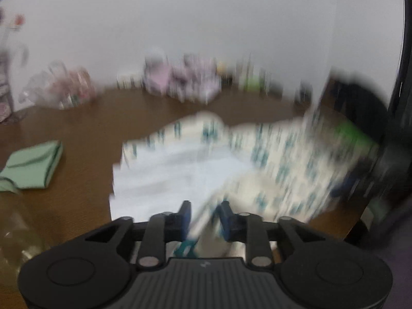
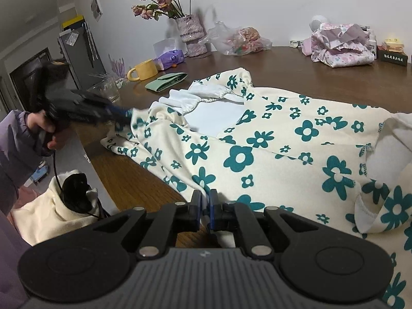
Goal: Fold clothes
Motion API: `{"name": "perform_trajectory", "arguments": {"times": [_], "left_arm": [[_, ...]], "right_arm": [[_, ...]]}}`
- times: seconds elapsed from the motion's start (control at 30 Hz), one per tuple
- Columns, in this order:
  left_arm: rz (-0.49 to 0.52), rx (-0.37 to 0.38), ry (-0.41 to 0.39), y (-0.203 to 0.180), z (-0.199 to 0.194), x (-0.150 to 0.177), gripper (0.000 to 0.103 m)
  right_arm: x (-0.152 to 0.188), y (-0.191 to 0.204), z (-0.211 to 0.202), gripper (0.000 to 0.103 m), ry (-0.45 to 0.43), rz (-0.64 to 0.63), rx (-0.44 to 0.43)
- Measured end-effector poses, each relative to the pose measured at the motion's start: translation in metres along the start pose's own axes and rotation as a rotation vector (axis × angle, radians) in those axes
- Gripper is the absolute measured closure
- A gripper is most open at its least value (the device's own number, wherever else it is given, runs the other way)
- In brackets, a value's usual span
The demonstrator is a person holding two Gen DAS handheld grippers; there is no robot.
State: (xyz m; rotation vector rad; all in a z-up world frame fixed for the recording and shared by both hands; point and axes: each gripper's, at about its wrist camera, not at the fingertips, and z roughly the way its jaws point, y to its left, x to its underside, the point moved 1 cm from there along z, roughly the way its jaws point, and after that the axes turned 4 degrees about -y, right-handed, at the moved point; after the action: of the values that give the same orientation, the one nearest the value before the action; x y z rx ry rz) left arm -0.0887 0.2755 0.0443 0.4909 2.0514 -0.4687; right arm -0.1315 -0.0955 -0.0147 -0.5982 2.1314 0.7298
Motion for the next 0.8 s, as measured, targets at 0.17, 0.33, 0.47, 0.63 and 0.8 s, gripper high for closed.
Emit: {"name": "perform_trajectory", "arguments": {"times": [0.17,0.33,0.47,0.63,0.8], "left_arm": [[0.036,-0.025,-0.064,-0.040,0.004,-0.014,0.054],[0.110,0.013,0.041,-0.077,0.048,0.000,0.054],[0.121,-0.012,0.118,-0.087,0.075,0.014,0.055],[0.138,-0.065,0.192,-0.083,0.084,0.030,0.055],[0.087,-0.081,0.172,-0.082,0.070,0.020,0.055]], "right_arm": [[-0.001,0.002,0.001,0.098,-0.007,-0.008,0.008],[-0.001,0.006,-0.005,0.093,-0.024,-0.029,0.040],[-0.006,0.001,-0.031,0.082,-0.110,-0.037,0.085],[-0.002,-0.021,-0.048,0.082,-0.169,-0.008,0.185],[0.005,-0.038,-0.041,0.082,-0.119,-0.009,0.236]]}}
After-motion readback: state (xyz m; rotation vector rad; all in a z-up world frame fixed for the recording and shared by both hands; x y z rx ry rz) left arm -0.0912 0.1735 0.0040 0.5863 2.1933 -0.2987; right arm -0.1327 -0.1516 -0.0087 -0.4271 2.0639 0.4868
